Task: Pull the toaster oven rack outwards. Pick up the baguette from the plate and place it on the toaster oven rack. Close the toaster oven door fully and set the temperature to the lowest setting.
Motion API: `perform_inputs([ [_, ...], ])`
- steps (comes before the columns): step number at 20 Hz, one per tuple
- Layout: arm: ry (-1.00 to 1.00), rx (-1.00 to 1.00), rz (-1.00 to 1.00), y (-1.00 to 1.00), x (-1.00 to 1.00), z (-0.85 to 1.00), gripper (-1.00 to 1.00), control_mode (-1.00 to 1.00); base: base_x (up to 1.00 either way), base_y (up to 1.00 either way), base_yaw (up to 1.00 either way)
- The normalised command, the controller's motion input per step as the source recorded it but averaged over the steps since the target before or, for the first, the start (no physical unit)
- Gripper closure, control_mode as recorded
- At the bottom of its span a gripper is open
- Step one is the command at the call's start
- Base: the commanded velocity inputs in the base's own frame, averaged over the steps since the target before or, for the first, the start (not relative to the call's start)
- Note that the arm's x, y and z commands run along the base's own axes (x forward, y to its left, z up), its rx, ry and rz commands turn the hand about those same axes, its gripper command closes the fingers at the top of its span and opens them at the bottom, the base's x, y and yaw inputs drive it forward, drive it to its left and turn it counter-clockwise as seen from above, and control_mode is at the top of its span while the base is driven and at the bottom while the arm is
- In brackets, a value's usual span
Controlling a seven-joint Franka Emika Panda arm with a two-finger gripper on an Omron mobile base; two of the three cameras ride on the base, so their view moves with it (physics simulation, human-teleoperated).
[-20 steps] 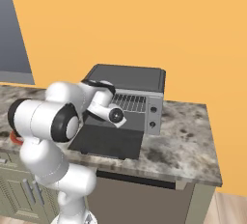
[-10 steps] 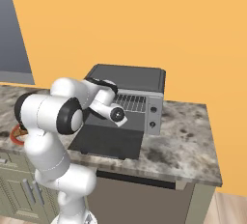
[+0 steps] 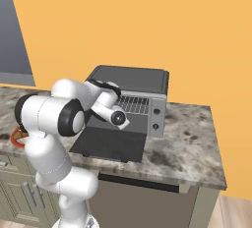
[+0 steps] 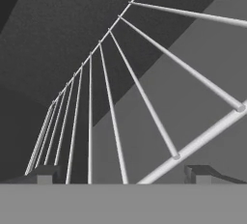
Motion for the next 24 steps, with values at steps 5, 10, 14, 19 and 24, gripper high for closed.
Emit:
perform_inputs([
  [5, -0.01, 0.00, 0.00, 0.00, 0.21, -0.17, -1.00, -1.00, 0.00, 0.00, 0.00],
  [10, -0.04, 0.00, 0.00, 0.00, 0.24, -0.23, -1.00, -1.00, 0.00, 0.00, 0.00],
  [14, -0.02, 0.00, 0.00, 0.00, 0.25, -0.18, -1.00, -1.00, 0.00, 0.00, 0.00],
  [19, -0.01, 0.00, 0.00, 0.00, 0.28, -0.18, -1.00, -1.00, 0.00, 0.00, 0.00],
  [24, -0.02, 0.00, 0.00, 0.00, 0.26, -0.19, -1.00, -1.00, 0.00, 0.00, 0.00],
])
